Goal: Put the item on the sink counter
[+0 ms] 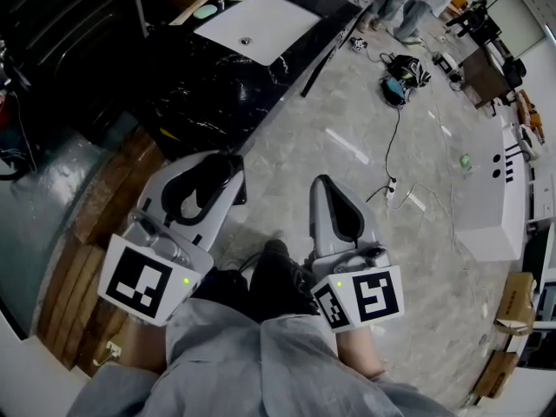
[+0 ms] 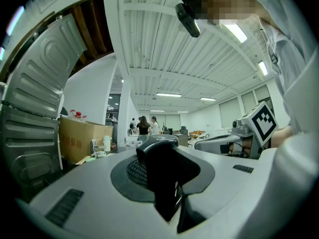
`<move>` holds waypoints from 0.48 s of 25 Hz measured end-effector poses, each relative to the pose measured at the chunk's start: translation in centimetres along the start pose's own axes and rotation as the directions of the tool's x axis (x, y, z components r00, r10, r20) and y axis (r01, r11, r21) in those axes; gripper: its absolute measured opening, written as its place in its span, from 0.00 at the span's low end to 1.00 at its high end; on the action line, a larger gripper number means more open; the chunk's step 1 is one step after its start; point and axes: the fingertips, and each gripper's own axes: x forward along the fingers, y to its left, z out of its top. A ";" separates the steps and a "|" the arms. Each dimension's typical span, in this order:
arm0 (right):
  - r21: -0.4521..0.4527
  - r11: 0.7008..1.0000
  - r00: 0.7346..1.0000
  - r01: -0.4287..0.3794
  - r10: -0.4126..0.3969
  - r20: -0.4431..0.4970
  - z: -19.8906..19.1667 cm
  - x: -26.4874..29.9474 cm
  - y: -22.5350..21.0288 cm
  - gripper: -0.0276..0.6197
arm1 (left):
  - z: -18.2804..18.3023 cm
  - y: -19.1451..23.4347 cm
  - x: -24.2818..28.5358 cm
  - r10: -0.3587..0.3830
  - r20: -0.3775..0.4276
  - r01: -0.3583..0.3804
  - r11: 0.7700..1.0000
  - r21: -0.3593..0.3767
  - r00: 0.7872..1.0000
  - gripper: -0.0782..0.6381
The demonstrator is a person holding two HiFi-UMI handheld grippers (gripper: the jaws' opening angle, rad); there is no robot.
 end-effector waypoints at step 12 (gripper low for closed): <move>0.001 0.997 0.997 -0.074 0.074 0.002 0.3 3.8 -1.2 0.04 | 0.4 2.7 1.9 0.080 -0.007 -0.081 0.997 -0.002 0.997 0.24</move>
